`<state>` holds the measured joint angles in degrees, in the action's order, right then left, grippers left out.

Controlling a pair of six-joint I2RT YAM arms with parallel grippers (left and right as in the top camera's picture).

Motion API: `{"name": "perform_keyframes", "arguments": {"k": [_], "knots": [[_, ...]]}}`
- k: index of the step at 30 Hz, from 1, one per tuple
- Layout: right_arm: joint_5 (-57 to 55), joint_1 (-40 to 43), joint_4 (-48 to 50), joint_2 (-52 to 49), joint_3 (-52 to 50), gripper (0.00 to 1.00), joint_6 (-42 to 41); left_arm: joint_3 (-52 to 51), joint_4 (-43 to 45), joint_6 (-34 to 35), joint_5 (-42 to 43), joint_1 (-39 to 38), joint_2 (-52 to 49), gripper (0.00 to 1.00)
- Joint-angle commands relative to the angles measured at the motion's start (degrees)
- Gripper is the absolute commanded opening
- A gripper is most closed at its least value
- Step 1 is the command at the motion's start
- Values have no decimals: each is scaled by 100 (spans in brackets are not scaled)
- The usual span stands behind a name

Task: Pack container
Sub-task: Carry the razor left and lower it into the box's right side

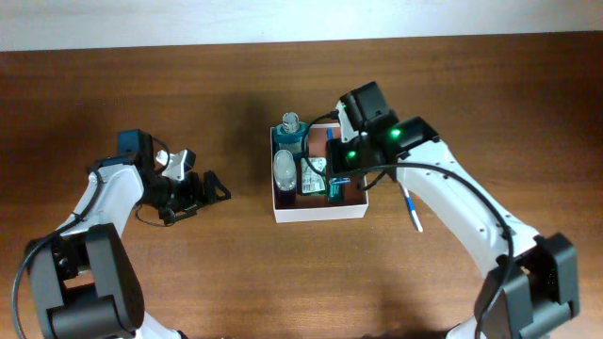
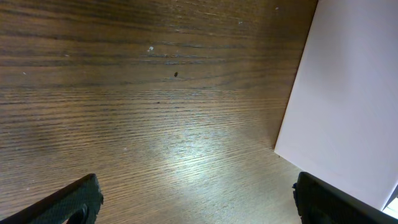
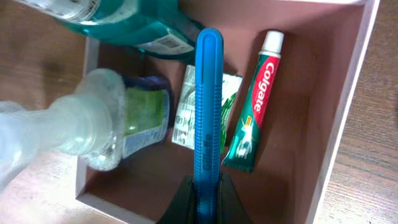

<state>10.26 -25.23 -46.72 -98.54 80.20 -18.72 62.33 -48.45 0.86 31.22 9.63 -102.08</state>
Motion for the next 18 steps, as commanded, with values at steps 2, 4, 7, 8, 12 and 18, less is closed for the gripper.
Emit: {"name": "perform_keyframes", "arguments": {"k": [2,4,7,8,12,18], "knots": [[-354,-79,63,-299,4,4,-284,-35,-2,-68,20,20,151,99],[-352,-63,81,-409,4,5,-299,-35,-2,-70,20,17,151,99],[-348,-63,157,-562,4,6,-299,-35,-2,-68,20,20,151,99],[-348,-63,177,-625,4,9,-297,-35,-2,-70,20,20,151,100],[-350,-63,216,-785,4,9,-275,-35,-2,-68,20,20,151,99],[-461,-63,315,-892,4,9,-275,-37,-2,-68,20,17,151,99]]}}
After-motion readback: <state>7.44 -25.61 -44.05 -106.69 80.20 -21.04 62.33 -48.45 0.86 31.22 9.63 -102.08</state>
